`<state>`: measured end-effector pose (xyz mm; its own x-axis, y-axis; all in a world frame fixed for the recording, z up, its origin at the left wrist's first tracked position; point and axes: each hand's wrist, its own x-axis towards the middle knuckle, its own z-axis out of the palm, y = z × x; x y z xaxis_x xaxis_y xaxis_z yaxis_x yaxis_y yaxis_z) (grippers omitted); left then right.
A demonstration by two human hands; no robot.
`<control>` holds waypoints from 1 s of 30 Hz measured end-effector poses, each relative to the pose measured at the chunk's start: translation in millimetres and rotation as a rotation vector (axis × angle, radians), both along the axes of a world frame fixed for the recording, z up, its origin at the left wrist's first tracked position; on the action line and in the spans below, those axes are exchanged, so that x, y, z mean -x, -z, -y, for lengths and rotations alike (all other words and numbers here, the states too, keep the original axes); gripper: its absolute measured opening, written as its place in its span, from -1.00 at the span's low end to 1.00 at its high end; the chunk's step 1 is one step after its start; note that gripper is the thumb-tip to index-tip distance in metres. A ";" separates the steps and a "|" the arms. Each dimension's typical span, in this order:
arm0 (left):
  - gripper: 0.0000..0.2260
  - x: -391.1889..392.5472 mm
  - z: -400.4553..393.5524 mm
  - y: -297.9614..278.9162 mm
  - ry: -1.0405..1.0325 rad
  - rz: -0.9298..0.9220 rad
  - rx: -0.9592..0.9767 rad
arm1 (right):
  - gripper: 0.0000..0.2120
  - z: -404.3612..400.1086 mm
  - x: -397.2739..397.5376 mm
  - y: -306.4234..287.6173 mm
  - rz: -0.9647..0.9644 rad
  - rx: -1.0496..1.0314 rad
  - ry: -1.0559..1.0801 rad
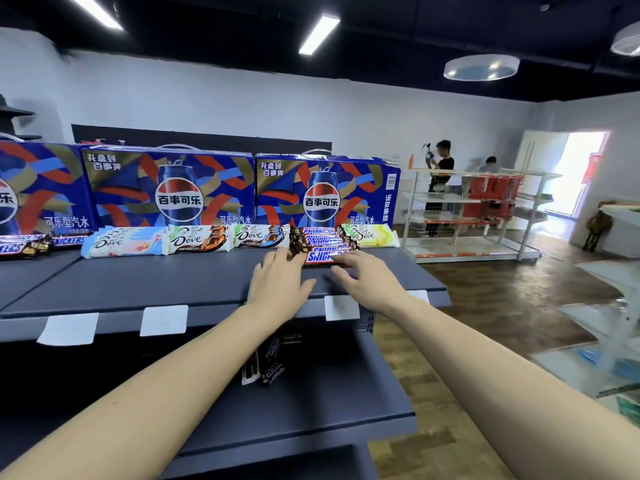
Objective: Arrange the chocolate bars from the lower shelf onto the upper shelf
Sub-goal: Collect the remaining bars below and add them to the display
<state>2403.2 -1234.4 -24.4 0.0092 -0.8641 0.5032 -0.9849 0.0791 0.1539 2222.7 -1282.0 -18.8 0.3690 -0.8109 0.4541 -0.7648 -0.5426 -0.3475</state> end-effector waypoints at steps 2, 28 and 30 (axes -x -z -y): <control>-0.54 -0.2 -14.4 4.2 0.013 0.022 0.002 | -0.59 -20.2 -3.2 4.6 0.008 -0.010 0.005; -0.44 -22.2 -261.5 158.9 -0.026 0.013 -0.429 | -0.50 -216.1 -35.8 177.0 -0.070 -0.389 -0.120; -0.44 -31.5 -253.7 169.2 -0.036 0.006 -0.447 | -0.49 -205.9 -47.8 189.3 -0.092 -0.401 -0.121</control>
